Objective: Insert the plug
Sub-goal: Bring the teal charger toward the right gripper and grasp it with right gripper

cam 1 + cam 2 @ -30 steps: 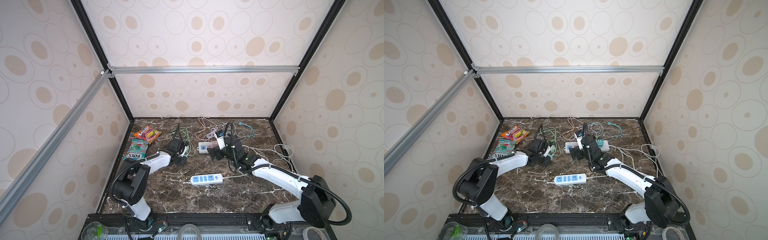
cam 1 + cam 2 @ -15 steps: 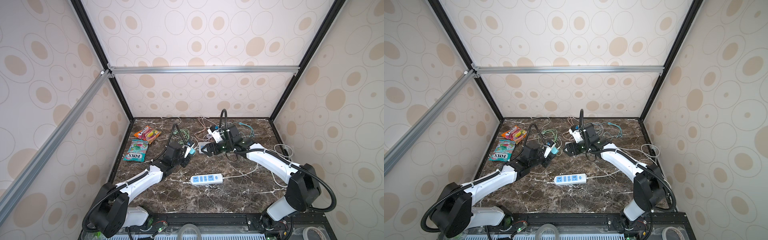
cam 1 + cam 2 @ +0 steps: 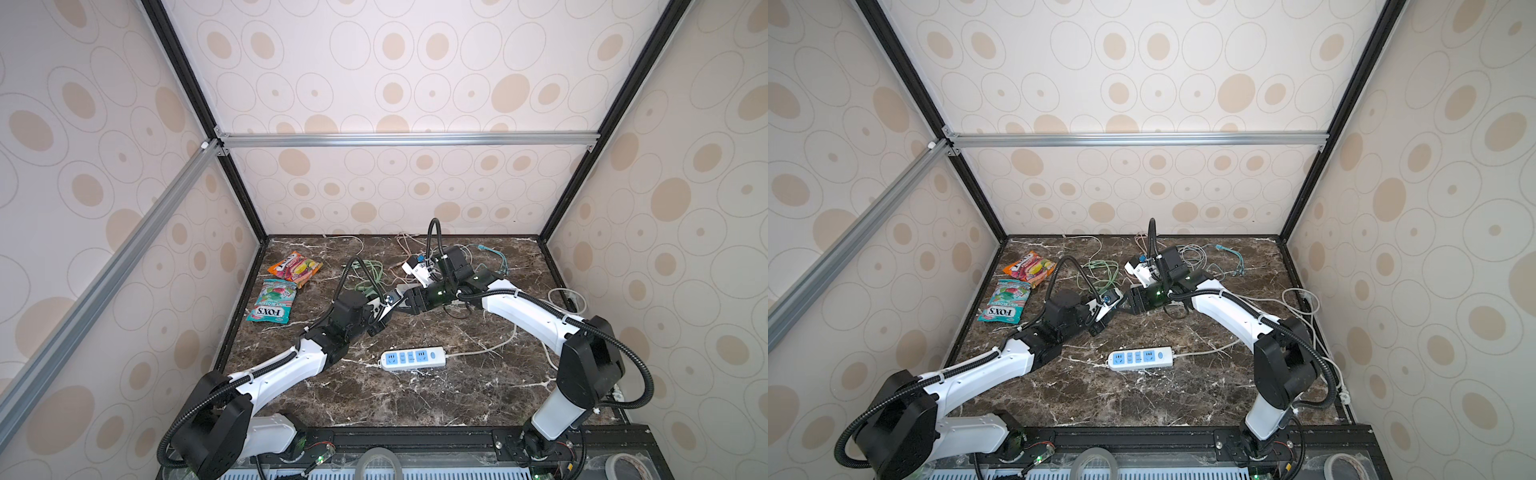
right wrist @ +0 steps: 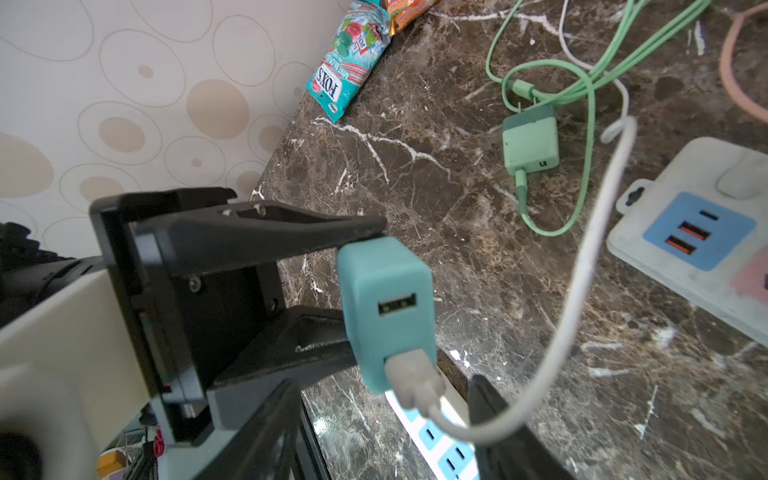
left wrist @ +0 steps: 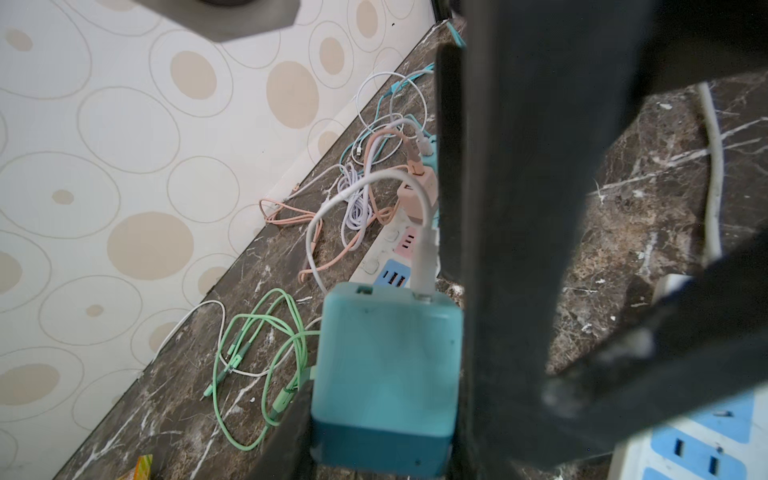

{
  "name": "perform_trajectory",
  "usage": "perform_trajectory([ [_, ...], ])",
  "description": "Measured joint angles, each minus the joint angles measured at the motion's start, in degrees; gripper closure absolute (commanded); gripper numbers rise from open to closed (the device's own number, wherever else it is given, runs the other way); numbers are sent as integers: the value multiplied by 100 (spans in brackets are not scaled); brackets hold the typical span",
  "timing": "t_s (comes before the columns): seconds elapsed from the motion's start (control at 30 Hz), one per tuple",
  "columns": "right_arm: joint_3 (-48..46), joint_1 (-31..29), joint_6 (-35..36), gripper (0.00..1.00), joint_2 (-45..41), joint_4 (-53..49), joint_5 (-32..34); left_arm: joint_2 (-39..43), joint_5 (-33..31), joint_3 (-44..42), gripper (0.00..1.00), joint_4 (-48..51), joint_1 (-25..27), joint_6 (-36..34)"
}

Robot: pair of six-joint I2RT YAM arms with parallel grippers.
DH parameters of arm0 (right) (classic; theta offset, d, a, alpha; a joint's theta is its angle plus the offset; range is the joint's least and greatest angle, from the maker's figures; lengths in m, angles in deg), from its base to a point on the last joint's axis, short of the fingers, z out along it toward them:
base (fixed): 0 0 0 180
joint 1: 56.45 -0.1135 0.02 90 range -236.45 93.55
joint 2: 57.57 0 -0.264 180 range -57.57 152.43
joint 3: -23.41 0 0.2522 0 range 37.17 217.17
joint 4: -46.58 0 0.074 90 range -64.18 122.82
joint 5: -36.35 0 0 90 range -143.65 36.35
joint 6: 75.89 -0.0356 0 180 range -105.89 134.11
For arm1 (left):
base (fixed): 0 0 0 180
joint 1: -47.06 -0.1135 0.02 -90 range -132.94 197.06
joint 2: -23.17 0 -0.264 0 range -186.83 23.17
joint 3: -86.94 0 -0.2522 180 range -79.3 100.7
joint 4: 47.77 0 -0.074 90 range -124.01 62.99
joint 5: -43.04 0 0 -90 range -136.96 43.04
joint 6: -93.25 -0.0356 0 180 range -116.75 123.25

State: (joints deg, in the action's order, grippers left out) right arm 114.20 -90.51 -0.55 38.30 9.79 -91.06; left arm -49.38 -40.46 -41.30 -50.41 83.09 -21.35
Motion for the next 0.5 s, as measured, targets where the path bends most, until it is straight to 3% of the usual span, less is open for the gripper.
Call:
perform_trajectory([
  [0.23, -55, 4, -249, 55, 4, 459, -57, 0, 114, -138, 100, -291, 0, -37],
  [0.5, -101, 11, -328, 55, 83, 616, -162, 4, 245, -219, 100, -437, -2, -35],
])
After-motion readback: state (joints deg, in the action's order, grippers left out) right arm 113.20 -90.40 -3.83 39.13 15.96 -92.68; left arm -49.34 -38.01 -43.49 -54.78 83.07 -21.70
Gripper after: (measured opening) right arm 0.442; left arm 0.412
